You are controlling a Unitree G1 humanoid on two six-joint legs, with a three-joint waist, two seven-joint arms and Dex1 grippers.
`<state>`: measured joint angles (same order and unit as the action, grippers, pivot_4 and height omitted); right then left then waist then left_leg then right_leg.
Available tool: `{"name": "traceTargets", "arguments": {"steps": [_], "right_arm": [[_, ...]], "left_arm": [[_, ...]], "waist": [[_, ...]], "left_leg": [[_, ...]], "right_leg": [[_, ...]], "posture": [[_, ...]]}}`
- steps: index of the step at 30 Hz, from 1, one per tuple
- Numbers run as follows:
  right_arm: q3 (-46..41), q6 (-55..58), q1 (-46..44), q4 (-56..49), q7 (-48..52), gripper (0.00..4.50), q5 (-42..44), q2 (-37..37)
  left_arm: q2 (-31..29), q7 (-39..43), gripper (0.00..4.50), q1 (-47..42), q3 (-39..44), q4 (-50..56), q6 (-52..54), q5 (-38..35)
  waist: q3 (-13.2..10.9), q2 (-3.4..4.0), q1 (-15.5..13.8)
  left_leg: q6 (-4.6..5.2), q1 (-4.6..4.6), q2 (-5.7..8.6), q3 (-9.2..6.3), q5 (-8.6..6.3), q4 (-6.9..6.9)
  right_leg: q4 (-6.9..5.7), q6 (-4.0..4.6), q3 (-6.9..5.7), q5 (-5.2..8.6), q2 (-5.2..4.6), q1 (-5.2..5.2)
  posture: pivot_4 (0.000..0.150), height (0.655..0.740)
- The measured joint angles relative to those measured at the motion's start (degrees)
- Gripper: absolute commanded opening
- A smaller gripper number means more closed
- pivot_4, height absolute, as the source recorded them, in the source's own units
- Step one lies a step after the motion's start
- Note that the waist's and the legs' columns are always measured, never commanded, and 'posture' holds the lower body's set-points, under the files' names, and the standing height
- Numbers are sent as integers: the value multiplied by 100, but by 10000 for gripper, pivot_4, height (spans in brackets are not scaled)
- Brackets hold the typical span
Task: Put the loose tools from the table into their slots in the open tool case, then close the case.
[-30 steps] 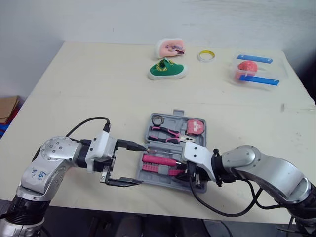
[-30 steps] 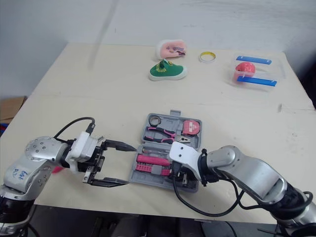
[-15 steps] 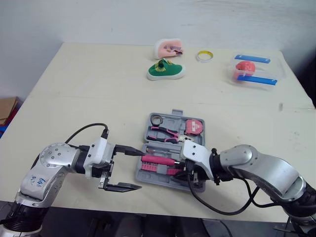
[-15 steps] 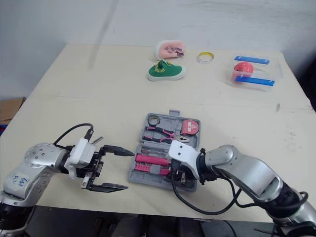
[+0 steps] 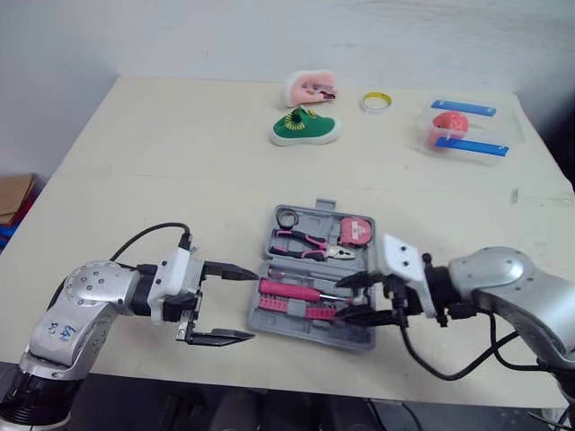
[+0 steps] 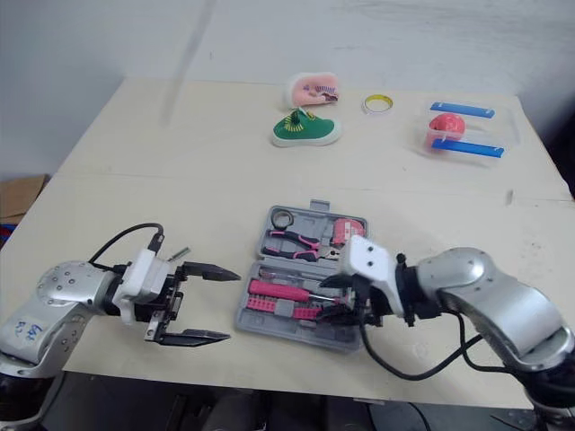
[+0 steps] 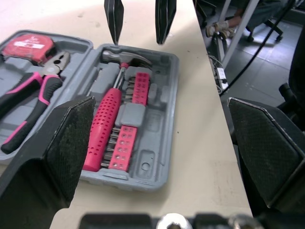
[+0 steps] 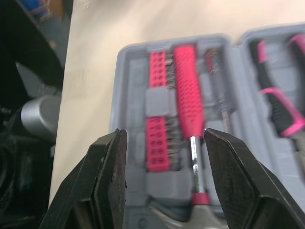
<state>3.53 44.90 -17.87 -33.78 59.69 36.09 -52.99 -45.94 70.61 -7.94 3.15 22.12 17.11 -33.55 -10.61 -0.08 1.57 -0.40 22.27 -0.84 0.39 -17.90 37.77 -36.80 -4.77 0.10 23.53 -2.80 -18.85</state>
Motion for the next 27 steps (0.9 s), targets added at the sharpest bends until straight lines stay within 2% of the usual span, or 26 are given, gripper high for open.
{"name": "traceTargets", "arguments": {"steps": [3,8,11,14,15,27], "right_arm": [[-369,-737,402,293,237,26795,61,419],[-326,-1992,751,743,475,26795,-505,700],[-159,-2478,821,912,637,18057,-585,972],[114,-2817,939,1064,794,2325,-820,1049],[189,-2932,940,1130,822,120,-944,1051],[637,-3560,810,1792,789,120,-1596,1362]], "left_arm": [[19,-1,45000,-67,0,-47,-59,16],[38,15,45000,-77,-1,-151,-169,41],[41,22,45000,-77,-2,-230,-217,52],[40,27,45000,-76,-2,-231,-241,51],[40,28,45000,-76,-2,-231,-247,51],[43,-54,45000,-34,-1,-225,-218,50]], "waist": [[1,-2,0],[0,-2,13],[0,-2,3],[0,-2,0],[0,-2,-2],[0,-2,2]], "left_leg": [[0,-1,0,2,0,4],[0,-4,-1,3,0,9],[-1,-4,-2,2,1,9],[0,-3,-1,2,0,14],[0,-3,-1,2,0,15],[0,-6,-2,1,0,17]], "right_leg": [[-4,0,2,0,3,2],[-9,0,4,0,5,2],[-10,0,3,0,6,2],[-9,0,5,0,4,3],[-10,0,5,0,3,3],[-14,0,4,0,5,4]], "posture": [[1500,7400],[1500,7400],[1500,7400],[1500,7400],[1500,7400],[1500,7400]]}}
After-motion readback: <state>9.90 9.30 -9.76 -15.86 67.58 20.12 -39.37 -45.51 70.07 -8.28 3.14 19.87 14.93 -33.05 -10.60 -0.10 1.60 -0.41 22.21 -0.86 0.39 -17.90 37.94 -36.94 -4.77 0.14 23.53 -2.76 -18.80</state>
